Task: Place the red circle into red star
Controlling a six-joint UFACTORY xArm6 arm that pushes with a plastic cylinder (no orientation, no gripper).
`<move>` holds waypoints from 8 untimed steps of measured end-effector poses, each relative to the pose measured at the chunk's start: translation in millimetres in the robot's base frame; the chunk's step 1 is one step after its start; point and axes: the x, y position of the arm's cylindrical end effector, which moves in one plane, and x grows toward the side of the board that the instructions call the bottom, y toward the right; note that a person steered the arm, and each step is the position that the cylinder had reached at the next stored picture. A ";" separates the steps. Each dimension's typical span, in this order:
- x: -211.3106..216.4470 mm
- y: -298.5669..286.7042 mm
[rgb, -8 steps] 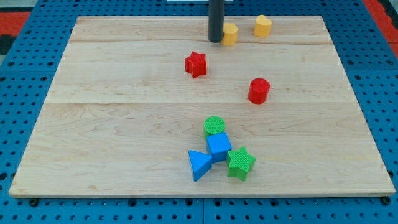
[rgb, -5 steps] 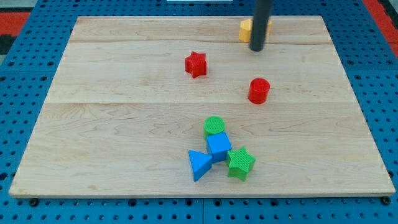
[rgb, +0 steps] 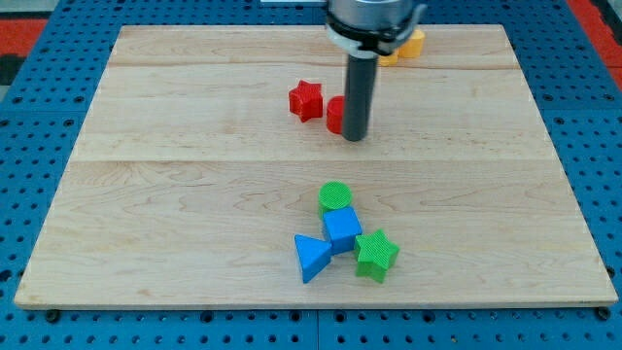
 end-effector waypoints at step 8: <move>142.1 115.4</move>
